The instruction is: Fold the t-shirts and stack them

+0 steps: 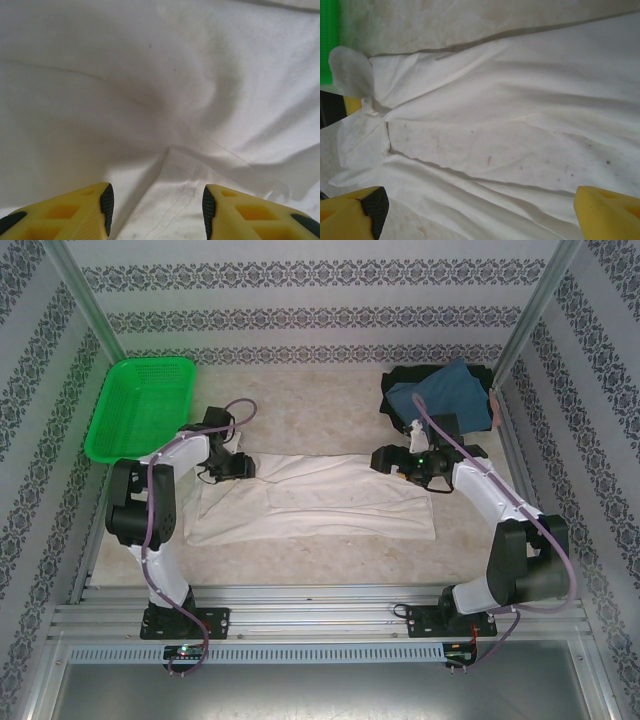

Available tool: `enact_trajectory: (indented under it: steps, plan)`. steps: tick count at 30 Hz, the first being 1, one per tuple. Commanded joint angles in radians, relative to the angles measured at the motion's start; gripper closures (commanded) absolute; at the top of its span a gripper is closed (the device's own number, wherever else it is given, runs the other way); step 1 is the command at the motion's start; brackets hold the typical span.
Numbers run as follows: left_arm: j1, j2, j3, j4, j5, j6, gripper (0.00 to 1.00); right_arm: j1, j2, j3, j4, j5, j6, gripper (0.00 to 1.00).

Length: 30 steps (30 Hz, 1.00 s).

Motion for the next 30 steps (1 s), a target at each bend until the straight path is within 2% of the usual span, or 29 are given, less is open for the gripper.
enact_trajectory:
  steps: [1,8,10,14,30]
  plan:
    - [-0.017,0.033,0.031,-0.032,-0.011,0.059,0.5,0.005,-0.029,-0.01,0.003,-0.007,-0.026,0.04]
    - [-0.035,0.077,0.05,-0.044,0.009,0.075,0.58,0.007,-0.009,-0.002,0.003,-0.006,-0.023,0.04]
    - [-0.036,0.072,0.037,-0.045,0.01,0.074,0.64,0.006,-0.007,0.002,0.008,-0.004,-0.021,0.04]
    - [-0.042,0.024,0.002,-0.02,0.01,0.06,0.83,0.006,0.001,0.006,0.014,0.006,-0.017,0.04]
    - [-0.152,-0.217,-0.219,0.048,-0.037,0.035,0.84,0.005,0.07,0.052,0.017,0.016,-0.023,0.04]
